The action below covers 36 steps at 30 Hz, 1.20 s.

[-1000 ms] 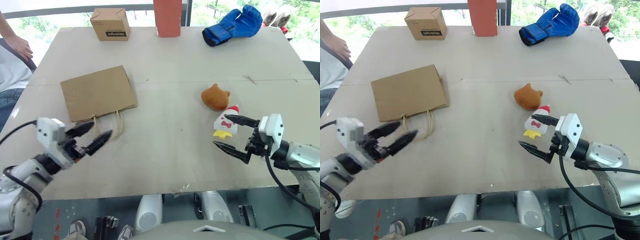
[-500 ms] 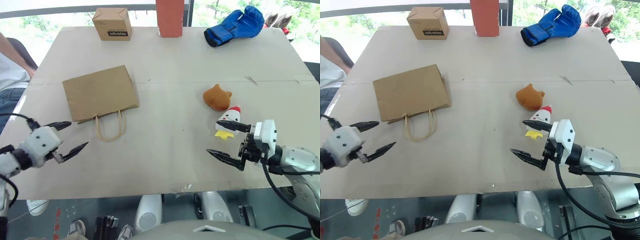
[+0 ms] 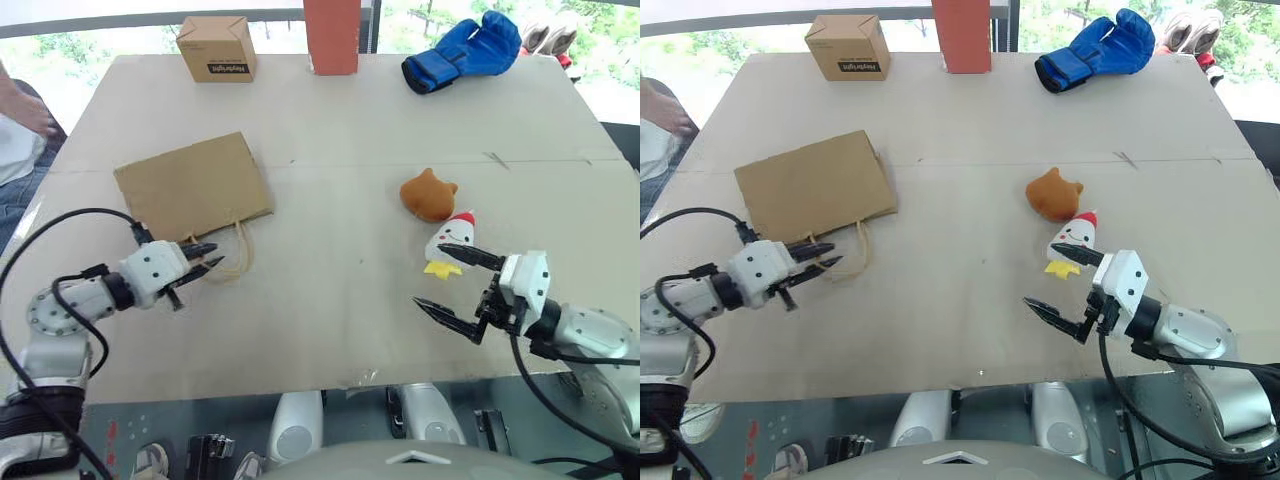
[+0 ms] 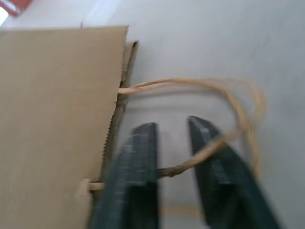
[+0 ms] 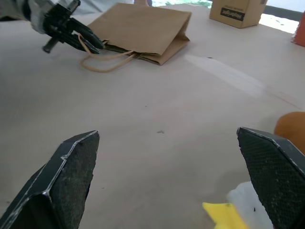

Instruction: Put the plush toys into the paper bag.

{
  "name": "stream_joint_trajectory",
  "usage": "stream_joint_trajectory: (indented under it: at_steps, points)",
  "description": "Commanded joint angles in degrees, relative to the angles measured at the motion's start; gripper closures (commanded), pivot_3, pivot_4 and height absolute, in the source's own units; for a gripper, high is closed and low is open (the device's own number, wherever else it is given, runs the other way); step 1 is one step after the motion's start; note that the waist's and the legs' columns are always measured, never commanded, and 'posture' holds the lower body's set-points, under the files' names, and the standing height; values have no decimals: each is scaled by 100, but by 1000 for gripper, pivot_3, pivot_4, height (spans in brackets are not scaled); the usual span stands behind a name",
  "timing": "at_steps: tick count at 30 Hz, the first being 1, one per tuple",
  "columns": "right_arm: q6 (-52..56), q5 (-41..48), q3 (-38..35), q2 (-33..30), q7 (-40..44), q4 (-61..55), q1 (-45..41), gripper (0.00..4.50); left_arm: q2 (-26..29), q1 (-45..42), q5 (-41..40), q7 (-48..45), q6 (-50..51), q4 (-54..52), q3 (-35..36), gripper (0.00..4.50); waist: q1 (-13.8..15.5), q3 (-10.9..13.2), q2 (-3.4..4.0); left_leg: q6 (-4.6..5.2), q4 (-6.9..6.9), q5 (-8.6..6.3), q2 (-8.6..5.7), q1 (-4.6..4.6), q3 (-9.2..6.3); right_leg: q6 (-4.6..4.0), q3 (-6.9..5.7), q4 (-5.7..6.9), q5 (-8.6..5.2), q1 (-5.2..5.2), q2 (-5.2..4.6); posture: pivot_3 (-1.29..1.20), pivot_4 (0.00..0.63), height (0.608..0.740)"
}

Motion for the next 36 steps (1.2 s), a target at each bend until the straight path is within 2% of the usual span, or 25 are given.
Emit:
stream_joint_trajectory:
  at_steps: [1,2,3,5,12,13,19,23,26,29,33,36]
  points:
    - [290,-144,113,41,-346,-304,-82,0,-298,-215,-798,142,888,-1127,-129,4489,16,0,0,0,8,0,0,-4,-4,1,-3,2,0,0,1,0,150,740]
    - [559,77,192,139,-390,-288,-251,247,-533,-383,-974,341,1222,-1643,-322,4499,14,0,-1,0,13,0,0,-5,-4,2,-2,2,1,5,1,0,150,740]
    - [739,218,244,213,-430,-277,-372,247,-695,-501,-1082,484,1452,-1996,-456,4499,12,0,0,0,19,0,0,-4,-7,2,-2,2,2,10,1,0,150,740]
    - [963,63,440,551,-807,-62,-794,834,-993,-736,-1185,761,1842,-2412,-671,4500,8,1,1,0,29,0,0,-2,-11,5,-2,3,4,18,3,0,150,740]
    - [879,-752,1663,1628,-1083,1634,-2502,4291,-1800,-1527,-1367,1038,2578,-2647,-1223,4500,-57,2,6,1,50,1,0,6,-31,26,3,7,17,34,26,0,150,740]
    - [824,-824,1754,1817,-1102,1947,-2742,4408,-1869,-1595,-1354,1005,2594,-2607,-1275,4500,-53,3,7,1,51,1,0,5,-33,26,3,9,18,33,28,0,150,740]
    - [195,-1003,2183,2721,-660,3987,-3761,4408,-2225,-1872,-1506,917,2742,-2576,-1362,4500,-27,4,9,3,49,0,-1,-4,-40,26,-2,7,19,31,30,0,150,740]
    - [-255,-969,2336,3259,-141,5108,-4123,4408,-2208,-1869,-1620,949,2874,-2633,-1197,4500,-38,6,11,3,49,0,-1,-3,-42,26,-4,8,19,32,30,0,150,740]
    - [-546,-1131,2340,3566,-62,5916,-4295,4408,-2139,-1932,-1770,1124,3066,-2701,-908,4500,-51,6,12,3,49,0,-1,-1,-43,26,-5,12,19,32,31,0,150,740]
    - [-617,-1088,2116,3978,-244,6613,-4401,4408,-2100,-2059,-1980,1581,3398,-2830,-528,4500,-57,6,13,2,49,0,-1,2,-46,26,-7,17,19,32,31,0,150,740]
    - [-746,-1241,1962,4361,-590,6965,-4492,4408,-1993,-2194,-1998,1988,3669,-3092,-279,4500,-102,4,11,2,49,0,-1,5,-50,26,-9,22,19,33,31,0,150,740]
    - [-868,-1390,1819,4585,-1242,7367,-4729,4408,-1899,-2040,-1998,2489,4056,-3380,-26,4500,-127,2,15,1,49,0,-1,8,-49,26,-8,23,19,36,30,0,150,740]
